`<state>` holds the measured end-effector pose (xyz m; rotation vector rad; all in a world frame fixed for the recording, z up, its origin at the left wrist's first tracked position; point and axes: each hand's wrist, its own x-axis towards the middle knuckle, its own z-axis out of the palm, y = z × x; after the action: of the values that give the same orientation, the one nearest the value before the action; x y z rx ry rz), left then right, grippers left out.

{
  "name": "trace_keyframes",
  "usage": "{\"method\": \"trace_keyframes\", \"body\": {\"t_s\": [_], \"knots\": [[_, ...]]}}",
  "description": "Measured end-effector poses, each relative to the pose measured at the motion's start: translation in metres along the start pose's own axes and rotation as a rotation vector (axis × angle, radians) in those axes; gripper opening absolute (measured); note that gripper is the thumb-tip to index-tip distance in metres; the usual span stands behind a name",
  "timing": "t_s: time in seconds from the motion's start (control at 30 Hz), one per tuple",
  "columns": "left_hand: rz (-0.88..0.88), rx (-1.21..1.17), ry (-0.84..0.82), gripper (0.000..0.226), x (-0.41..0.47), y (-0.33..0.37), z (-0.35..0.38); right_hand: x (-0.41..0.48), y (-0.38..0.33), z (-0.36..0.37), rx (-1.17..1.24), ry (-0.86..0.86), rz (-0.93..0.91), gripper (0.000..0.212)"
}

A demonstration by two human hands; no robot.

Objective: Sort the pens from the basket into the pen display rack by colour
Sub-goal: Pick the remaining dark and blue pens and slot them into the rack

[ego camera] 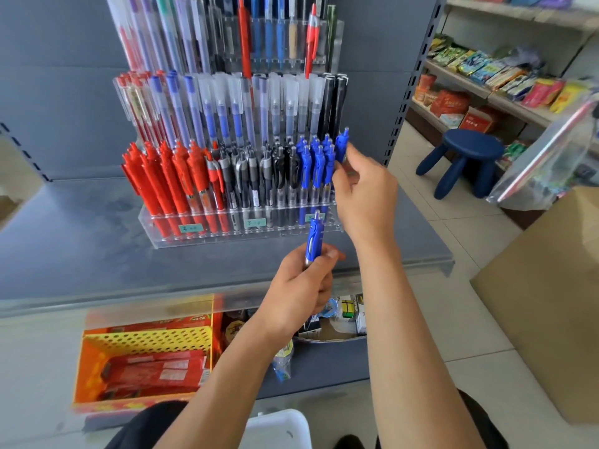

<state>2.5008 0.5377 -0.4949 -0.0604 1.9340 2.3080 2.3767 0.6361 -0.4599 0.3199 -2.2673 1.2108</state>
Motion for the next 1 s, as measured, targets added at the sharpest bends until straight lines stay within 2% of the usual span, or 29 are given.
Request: {"method": "trace_keyframes", "body": {"t_s": [0.13,0.27,0.37,0.63,0.73,0.8,0.93,1.0], "knots": [[-0.015,-0.007,-0.003,0.015,-0.002,0.001,-0.001,-0.004,-0.005,-0.008,0.030,0.029,0.058,0.036],[-0.007,0.003,0.008,0.015,-0.006,0.001,-0.001,-0.006,-0.005,-0.008,0.088,0.057,0.065,0.019],[-0.010,0.014,0.014,0.017,-0.009,-0.001,-0.001,-0.002,-0.002,-0.007,0.103,0.026,0.085,0.014],[-0.005,0.058,0.036,0.023,-0.017,-0.006,-0.013,-0.004,0.001,-0.007,0.002,-0.028,0.128,0.019],[0.012,0.053,0.039,0.026,-0.020,-0.007,-0.019,-0.016,-0.001,-0.024,0.154,-0.040,0.198,0.026],[0.018,0.054,0.042,0.027,-0.020,-0.007,-0.021,-0.029,-0.003,-0.042,0.258,-0.152,0.232,0.016],[-0.003,0.024,0.014,0.028,-0.018,-0.009,-0.017,-0.044,-0.011,-0.056,0.293,-0.695,0.299,0.007],[-0.012,-0.014,-0.005,0.028,-0.018,-0.009,-0.014,-0.048,-0.014,-0.055,0.335,-0.782,0.335,0.009]]}}
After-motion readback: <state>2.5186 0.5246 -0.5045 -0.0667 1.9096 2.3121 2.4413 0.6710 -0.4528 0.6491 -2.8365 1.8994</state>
